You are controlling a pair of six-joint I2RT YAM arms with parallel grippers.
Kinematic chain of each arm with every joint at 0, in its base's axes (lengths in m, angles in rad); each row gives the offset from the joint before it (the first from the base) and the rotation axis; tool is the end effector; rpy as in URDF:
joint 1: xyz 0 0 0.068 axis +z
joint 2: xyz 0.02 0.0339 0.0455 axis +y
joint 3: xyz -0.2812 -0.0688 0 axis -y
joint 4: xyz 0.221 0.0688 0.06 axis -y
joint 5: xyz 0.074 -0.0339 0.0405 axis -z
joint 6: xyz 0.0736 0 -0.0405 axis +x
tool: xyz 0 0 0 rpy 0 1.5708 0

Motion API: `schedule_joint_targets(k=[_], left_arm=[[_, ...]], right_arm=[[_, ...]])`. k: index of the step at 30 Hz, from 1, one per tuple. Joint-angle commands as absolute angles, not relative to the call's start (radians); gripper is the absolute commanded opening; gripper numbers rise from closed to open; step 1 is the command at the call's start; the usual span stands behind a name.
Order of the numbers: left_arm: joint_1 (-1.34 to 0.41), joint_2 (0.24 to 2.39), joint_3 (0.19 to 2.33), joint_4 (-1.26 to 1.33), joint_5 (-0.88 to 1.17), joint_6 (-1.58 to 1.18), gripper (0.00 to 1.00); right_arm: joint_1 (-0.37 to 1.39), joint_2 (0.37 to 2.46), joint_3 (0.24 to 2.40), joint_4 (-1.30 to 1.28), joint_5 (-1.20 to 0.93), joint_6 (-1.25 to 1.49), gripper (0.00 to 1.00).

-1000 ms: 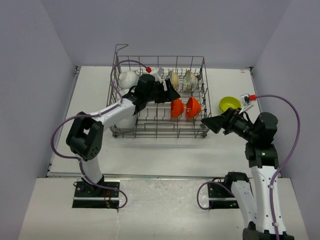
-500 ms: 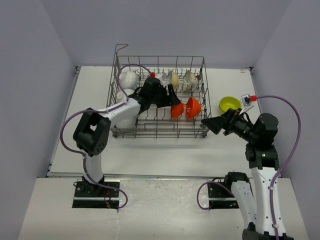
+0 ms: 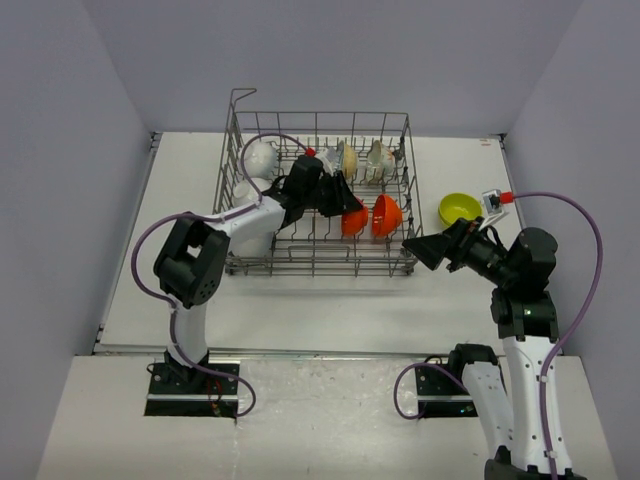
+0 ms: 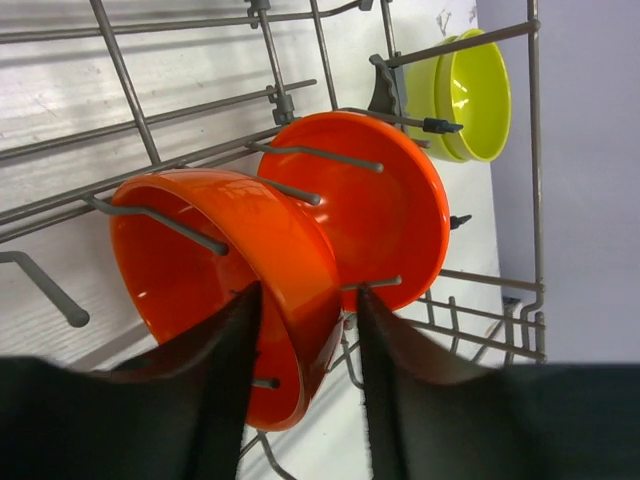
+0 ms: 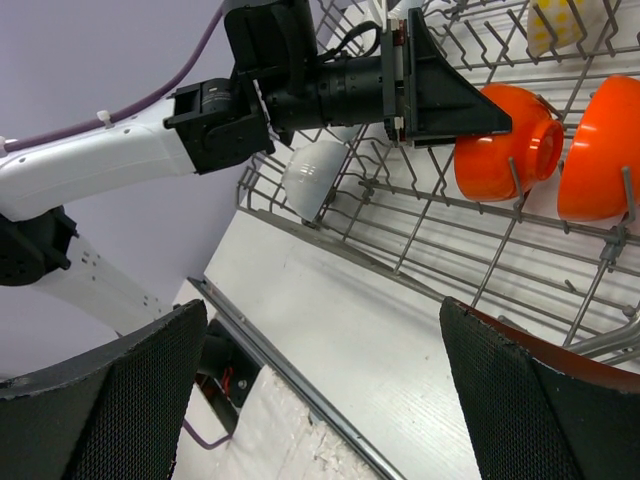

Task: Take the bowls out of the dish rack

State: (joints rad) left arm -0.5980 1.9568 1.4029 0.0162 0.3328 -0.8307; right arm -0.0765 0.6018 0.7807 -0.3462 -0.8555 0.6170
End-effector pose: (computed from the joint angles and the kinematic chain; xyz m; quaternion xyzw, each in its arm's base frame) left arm 0.3738 -0.2837 0.2353 -0.0183 0.8612 -0.4279 0.2736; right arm 0.1195 0.0466 0.3507 -0.0157 0.7446 0.4621 0.4815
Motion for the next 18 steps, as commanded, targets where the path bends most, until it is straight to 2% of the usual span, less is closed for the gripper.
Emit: schedule_joint_targets(k=[1,6,8,10,18], left_arm=[[-0.600,1.965,1.428,0.098,0.370,-0.859,0.37],[-0.600,1.948,1.376,0.181,0.370,-0.896,0.20],[-0.600,1.944,1.364,0.195,0.367,-0.899,0.06],[-0.597,1.937,1.358,0.204,0.364,-0.905,0.00],[-0.581,1.876,1.284,0.330,0.377,-0.949,0.00]], right_arm=[[-0.069,0.600,0.807,-0.336,-0.871,0.606,0.98],[-0.071,0.607,0.792,-0.302,-0.910,0.627,0.98],[-0.071,0.606,0.792,-0.299,-0.910,0.626,0.98],[-0.071,0.604,0.793,-0.298,-0.910,0.626,0.98],[-0.071,0.606,0.787,-0.281,-0.925,0.632,0.98]])
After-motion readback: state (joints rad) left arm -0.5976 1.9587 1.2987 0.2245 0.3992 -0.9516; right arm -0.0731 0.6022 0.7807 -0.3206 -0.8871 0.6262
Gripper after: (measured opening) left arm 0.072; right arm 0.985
